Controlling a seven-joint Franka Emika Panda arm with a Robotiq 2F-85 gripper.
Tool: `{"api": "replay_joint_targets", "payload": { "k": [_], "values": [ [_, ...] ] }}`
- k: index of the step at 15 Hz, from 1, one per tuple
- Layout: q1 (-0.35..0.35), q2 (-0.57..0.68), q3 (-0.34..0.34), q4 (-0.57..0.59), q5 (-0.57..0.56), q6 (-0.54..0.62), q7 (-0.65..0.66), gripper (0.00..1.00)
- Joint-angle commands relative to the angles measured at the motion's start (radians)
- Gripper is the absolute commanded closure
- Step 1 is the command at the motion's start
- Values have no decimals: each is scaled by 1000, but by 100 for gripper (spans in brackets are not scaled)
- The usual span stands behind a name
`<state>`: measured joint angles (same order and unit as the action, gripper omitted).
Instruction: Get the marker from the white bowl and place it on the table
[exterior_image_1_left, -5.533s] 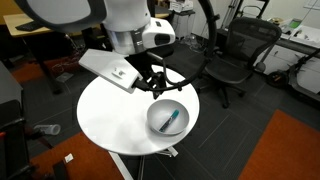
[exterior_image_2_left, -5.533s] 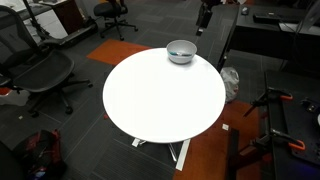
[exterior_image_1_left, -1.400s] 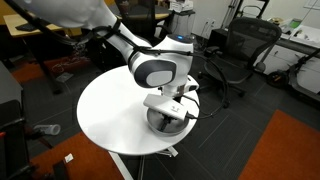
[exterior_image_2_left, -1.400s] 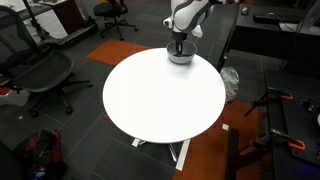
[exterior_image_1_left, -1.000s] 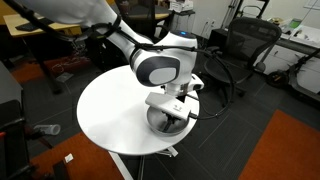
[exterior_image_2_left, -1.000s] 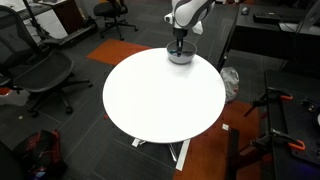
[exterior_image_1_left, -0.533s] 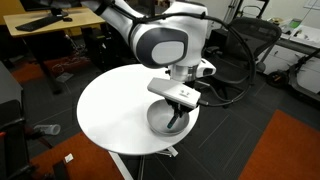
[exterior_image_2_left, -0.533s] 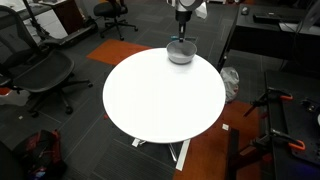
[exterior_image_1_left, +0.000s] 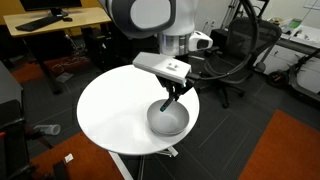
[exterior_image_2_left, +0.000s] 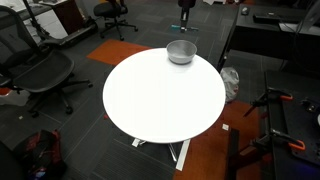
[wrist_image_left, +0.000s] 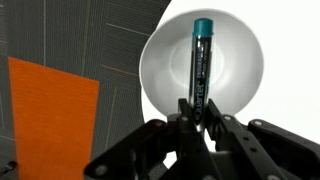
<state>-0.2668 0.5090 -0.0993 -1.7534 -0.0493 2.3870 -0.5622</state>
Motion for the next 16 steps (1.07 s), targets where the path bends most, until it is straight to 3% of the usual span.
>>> {"api": "replay_joint_targets", "payload": {
  "k": [1, 6, 16],
  "values": [
    [43, -122, 7, -115, -28, 6, 108, 95],
    [107, -207, 20, -191, -38, 18, 185, 95],
    [177, -310, 58, -422, -47, 85, 195, 95]
  ]
}}
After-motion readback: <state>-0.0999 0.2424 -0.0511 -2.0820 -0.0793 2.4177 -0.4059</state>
